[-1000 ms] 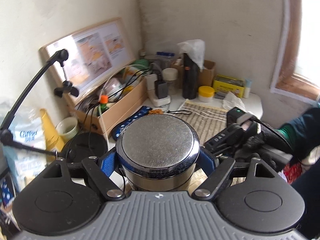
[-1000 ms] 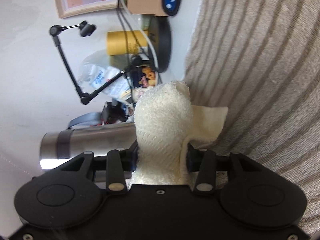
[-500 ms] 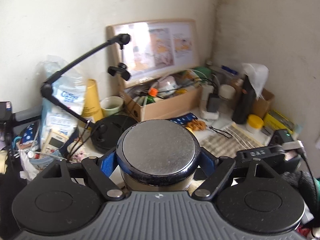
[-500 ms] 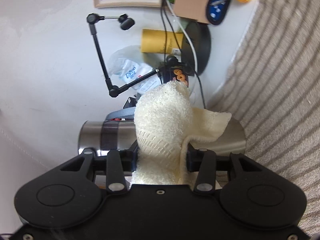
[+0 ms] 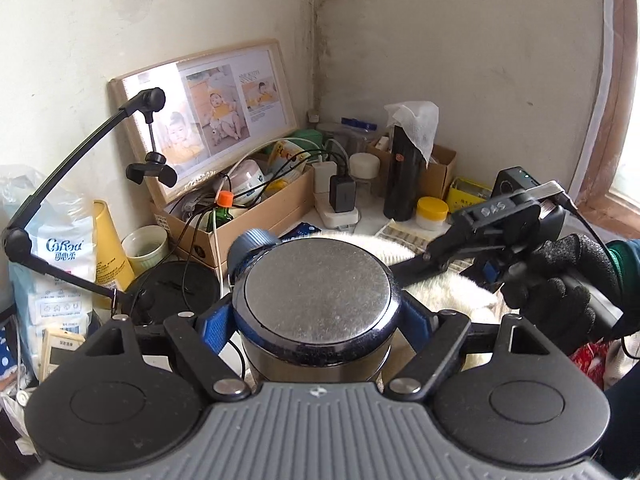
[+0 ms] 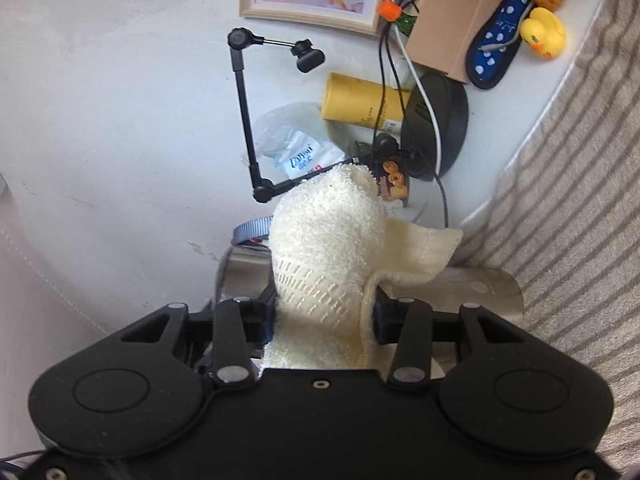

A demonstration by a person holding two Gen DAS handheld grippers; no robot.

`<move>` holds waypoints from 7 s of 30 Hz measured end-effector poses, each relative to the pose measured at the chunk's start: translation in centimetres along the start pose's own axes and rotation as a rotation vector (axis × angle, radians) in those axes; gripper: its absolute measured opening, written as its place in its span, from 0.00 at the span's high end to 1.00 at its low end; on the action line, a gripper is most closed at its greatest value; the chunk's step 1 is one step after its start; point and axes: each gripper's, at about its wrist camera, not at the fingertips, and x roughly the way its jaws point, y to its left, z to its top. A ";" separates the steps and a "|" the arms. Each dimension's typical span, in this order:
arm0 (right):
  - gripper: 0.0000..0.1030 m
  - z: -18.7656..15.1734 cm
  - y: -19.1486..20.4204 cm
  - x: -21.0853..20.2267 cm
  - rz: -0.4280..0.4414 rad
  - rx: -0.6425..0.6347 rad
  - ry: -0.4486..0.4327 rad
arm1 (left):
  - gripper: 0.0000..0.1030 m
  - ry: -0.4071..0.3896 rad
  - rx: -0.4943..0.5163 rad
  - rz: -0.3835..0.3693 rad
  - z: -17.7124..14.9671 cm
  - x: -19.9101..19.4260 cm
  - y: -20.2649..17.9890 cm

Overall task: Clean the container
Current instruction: 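Wipe the tumbler side and strap with the cloth in the right gripper, then rotate the tumbler with the left gripper while right gripper repositions the cloth, then rub the cloth in the right gripper over the tumbler lid and strap, then wipe the tumbler side with the cloth in the right gripper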

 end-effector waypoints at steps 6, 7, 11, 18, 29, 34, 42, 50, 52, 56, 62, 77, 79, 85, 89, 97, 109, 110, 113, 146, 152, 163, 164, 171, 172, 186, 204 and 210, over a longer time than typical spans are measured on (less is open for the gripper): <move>0.58 0.2 2.1 -0.2 0.018 -0.049 -0.007 | 0.20 0.001 -0.002 0.016 -0.1 -0.1 -0.1; 0.58 0.2 2.3 -0.4 0.028 -0.053 -0.008 | 0.20 0.001 -0.003 0.017 -0.2 -0.1 -0.1; 0.59 0.2 3.8 -0.6 0.039 -0.094 -0.010 | 0.20 0.000 -0.004 0.018 -0.1 -0.1 -0.1; 0.58 0.7 6.5 -0.9 0.065 -0.166 -0.003 | 0.20 -0.002 -0.006 0.020 -0.2 -0.1 -0.1; 0.59 1.1 3.6 0.1 -0.007 -0.128 0.017 | 0.20 -0.015 -0.018 0.035 -0.4 -0.2 -0.3; 0.59 1.0 2.1 0.6 -0.038 -0.106 0.032 | 0.20 -0.016 -0.021 0.038 -0.4 -0.3 -0.3; 0.59 0.8 -0.7 1.2 -0.066 -0.037 0.039 | 0.20 -0.015 -0.023 0.037 -0.4 -0.2 -0.1; 0.59 0.4 -4.5 1.9 -0.114 0.051 0.059 | 0.20 -0.007 -0.020 0.045 -0.3 -0.1 -0.3; 0.59 0.4 -5.5 2.1 -0.131 0.068 0.066 | 0.20 -0.005 -0.020 0.046 -0.3 -0.1 -0.3; 0.59 0.1 -7.5 2.6 -0.172 0.099 0.085 | 0.20 0.000 -0.020 0.049 -0.3 -0.1 -0.4; 0.59 0.0 -10.0 3.0 -0.215 0.143 0.105 | 0.20 0.003 -0.024 0.056 -0.2 0.1 -0.5; 0.59 -0.6 -11.1 2.5 -0.212 0.180 0.092 | 0.20 0.092 0.183 -0.211 1.5 0.7 3.1; 0.59 -0.7 -10.9 2.6 -0.217 0.179 0.083 | 0.20 0.109 0.156 -0.147 1.7 0.8 2.2; 0.59 -0.8 -10.8 2.5 -0.220 0.183 0.074 | 0.19 0.087 -0.036 0.149 1.3 0.8 -1.5; 0.59 -0.8 -10.4 2.7 -0.224 0.176 0.077 | 0.19 0.047 -0.125 0.243 1.5 0.3 -2.2; 0.59 -0.6 -8.4 2.2 -0.166 0.138 0.082 | 0.19 0.020 -0.014 0.125 0.7 0.3 -1.2; 0.59 -0.4 -4.0 0.8 -0.025 0.080 0.052 | 0.19 0.019 -0.024 0.110 -0.3 0.5 -1.4; 0.59 -0.3 -3.5 0.7 -0.017 0.070 0.050 | 0.19 0.020 -0.024 0.108 -0.2 0.5 -1.2; 0.59 0.0 -2.1 0.4 0.015 0.045 0.047 | 0.19 0.017 -0.027 0.106 0.1 0.6 -0.9; 0.59 0.7 0.4 0.7 -0.004 -0.064 0.064 | 0.19 0.033 -0.031 0.125 -0.3 0.1 -1.5; 0.59 0.1 -2.3 0.9 -0.041 0.000 0.074 | 0.19 0.035 -0.028 0.128 -0.3 0.1 -1.7; 0.59 -0.6 -7.2 2.1 -0.144 0.084 0.113 | 0.19 0.041 -0.031 0.129 -0.2 0.2 -1.6; 0.59 -0.6 -7.7 2.2 -0.151 0.094 0.115 | 0.19 0.042 -0.032 0.129 -0.1 0.2 -1.6; 0.59 -0.6 -11.0 2.8 -0.191 0.170 0.128 | 0.19 0.054 -0.029 0.131 0.1 0.3 -1.7; 0.61 -0.6 -11.5 2.9 -0.198 0.180 0.130 | 0.19 0.055 -0.029 0.131 0.1 0.3 -1.7; 0.59 -0.8 -11.1 1.8 -0.185 0.166 0.145 | 0.19 0.056 0.294 -0.152 0.3 0.1 -0.1; 0.58 -0.3 -4.2 1.1 -0.063 0.040 0.076 | 0.17 0.017 -0.025 0.070 -0.2 1.0 0.2; 0.58 0.6 -1.0 0.6 0.008 -0.016 0.050 | 0.17 0.024 -0.036 0.137 -0.2 0.2 -1.2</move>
